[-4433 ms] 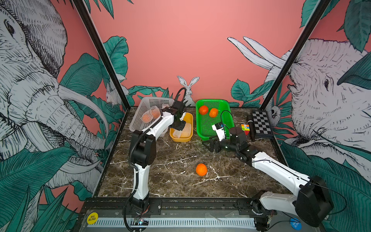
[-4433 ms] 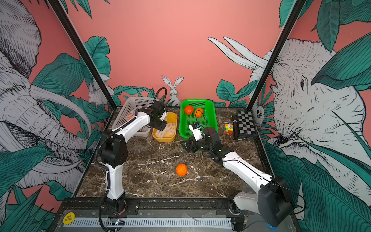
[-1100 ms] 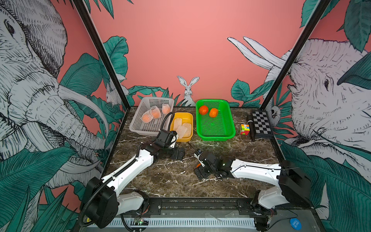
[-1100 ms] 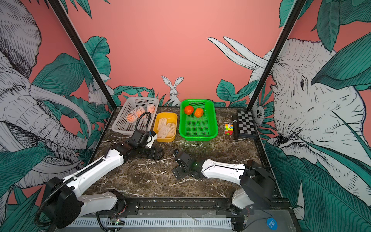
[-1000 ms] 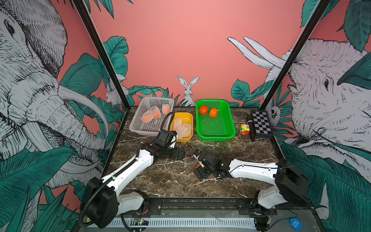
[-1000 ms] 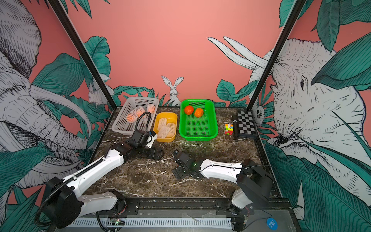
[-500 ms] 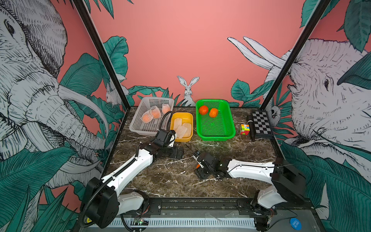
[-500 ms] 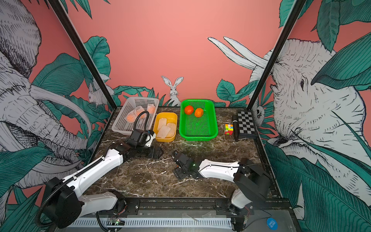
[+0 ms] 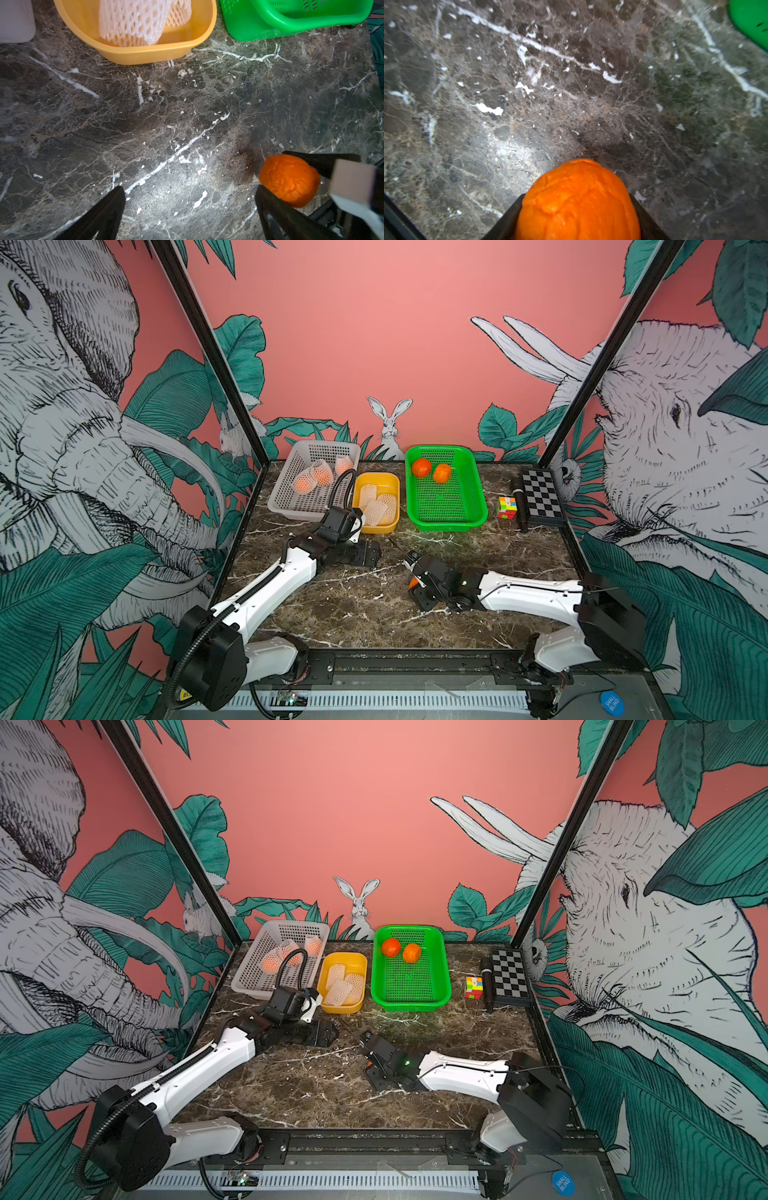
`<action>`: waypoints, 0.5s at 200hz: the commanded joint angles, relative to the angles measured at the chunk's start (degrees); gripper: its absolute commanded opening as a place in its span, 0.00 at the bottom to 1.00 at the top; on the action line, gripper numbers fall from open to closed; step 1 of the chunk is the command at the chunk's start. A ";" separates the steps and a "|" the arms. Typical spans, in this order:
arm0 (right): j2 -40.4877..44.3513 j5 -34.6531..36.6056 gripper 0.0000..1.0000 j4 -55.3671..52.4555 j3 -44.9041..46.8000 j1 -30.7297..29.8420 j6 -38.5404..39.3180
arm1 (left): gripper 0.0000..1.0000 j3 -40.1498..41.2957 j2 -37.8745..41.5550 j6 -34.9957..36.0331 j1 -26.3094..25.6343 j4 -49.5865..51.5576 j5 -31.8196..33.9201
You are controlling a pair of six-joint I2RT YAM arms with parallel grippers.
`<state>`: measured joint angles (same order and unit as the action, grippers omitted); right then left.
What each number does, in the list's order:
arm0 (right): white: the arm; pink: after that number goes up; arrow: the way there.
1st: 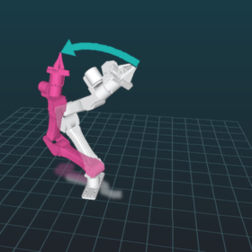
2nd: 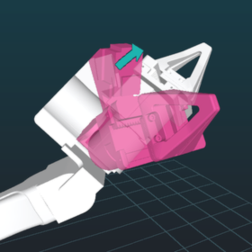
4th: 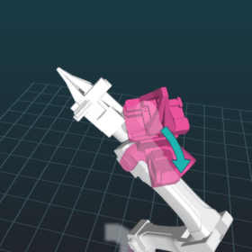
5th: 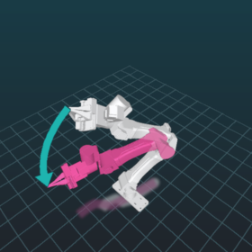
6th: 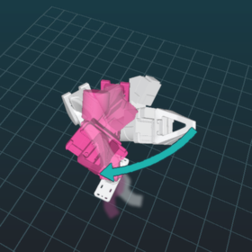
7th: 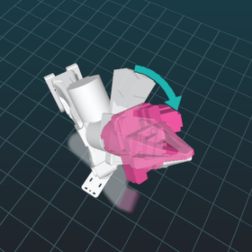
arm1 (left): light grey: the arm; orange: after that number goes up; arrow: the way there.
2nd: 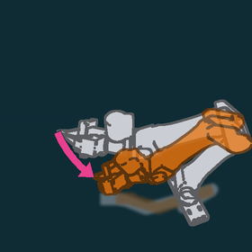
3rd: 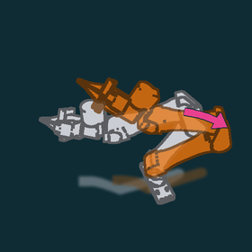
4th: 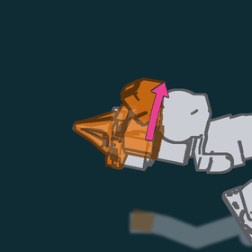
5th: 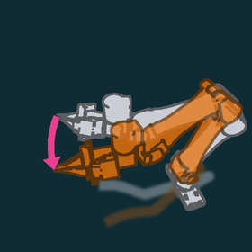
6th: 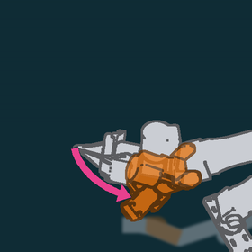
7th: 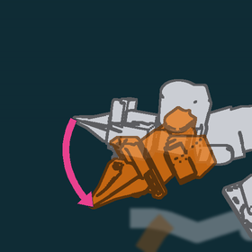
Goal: Remove foam nets from oranges
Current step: Pick up the orange from the center of the board.
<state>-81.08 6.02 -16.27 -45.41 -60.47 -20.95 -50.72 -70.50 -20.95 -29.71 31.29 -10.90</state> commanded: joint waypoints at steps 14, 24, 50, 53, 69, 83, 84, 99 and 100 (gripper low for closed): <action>7.51 -0.39 0.61 -8.82 -5.83 4.11 1.71 | 0.99 -4.65 0.89 -0.61 1.66 0.96 1.15; 8.56 -1.77 0.61 -10.74 -8.80 7.15 3.70 | 0.99 -5.90 0.62 -0.66 2.15 0.88 1.69; 7.07 -5.21 0.60 -11.42 -16.02 17.49 7.64 | 0.99 -9.93 -1.13 -0.58 4.09 1.23 2.66; 6.55 -5.76 0.60 -10.96 -16.78 18.64 7.99 | 0.99 -10.39 -1.46 -0.50 4.32 1.17 2.70; 1.89 -8.90 0.60 -8.21 -20.88 24.36 9.95 | 0.99 -13.25 -3.29 0.13 5.21 0.64 2.33; -3.98 -10.99 0.60 -6.95 -26.19 28.44 11.29 | 0.99 -16.70 -5.67 1.10 5.62 0.91 2.02; -4.39 -11.06 0.60 -6.90 -26.56 28.68 11.38 | 0.99 -16.91 -5.86 1.18 5.67 0.94 2.02; -10.89 -12.31 0.60 -5.69 -32.87 31.99 11.81 | 0.99 -20.28 -8.69 2.32 6.06 1.72 1.92; -11.53 -12.42 0.60 -5.48 -33.20 32.17 11.85 | 0.99 -20.37 -8.87 2.36 6.11 1.78 1.92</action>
<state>-83.64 -2.13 -24.03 -71.40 -32.23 -12.34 -66.48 -76.18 -20.49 -24.29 31.81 -9.15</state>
